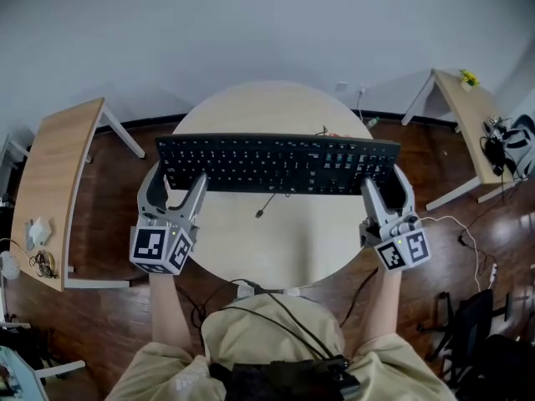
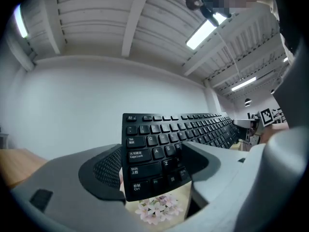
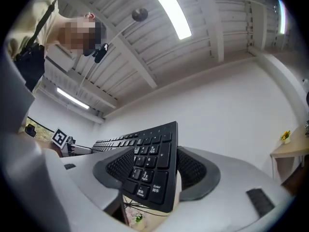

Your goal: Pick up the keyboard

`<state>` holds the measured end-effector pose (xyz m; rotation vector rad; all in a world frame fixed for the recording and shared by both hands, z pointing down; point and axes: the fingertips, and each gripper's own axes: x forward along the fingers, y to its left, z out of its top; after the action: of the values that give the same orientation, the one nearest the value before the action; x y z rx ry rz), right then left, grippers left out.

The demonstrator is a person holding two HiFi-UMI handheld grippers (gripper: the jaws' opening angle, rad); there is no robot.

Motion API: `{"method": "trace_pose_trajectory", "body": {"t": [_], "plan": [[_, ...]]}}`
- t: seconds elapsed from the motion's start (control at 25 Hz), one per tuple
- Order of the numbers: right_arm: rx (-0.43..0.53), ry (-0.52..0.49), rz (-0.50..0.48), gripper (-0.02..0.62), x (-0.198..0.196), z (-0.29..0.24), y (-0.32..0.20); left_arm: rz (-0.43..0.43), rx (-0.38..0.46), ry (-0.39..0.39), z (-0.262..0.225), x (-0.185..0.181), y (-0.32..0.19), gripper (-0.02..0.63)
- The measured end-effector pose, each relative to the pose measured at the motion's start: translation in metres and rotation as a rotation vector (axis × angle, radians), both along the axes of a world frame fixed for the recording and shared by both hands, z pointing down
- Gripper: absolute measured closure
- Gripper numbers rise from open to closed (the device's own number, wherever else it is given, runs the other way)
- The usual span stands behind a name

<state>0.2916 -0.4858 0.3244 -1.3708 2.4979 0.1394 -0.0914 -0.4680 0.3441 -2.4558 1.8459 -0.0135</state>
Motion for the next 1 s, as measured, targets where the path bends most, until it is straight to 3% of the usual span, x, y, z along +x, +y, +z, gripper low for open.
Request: {"method": "trace_pose_trajectory", "body": {"t": [1.0], "plan": [[-0.072,-0.010,0.008,0.319,0.004,0.020,-0.008,0.001,-0.013,0.001,0.015,0.001,-0.001,0.235]]}}
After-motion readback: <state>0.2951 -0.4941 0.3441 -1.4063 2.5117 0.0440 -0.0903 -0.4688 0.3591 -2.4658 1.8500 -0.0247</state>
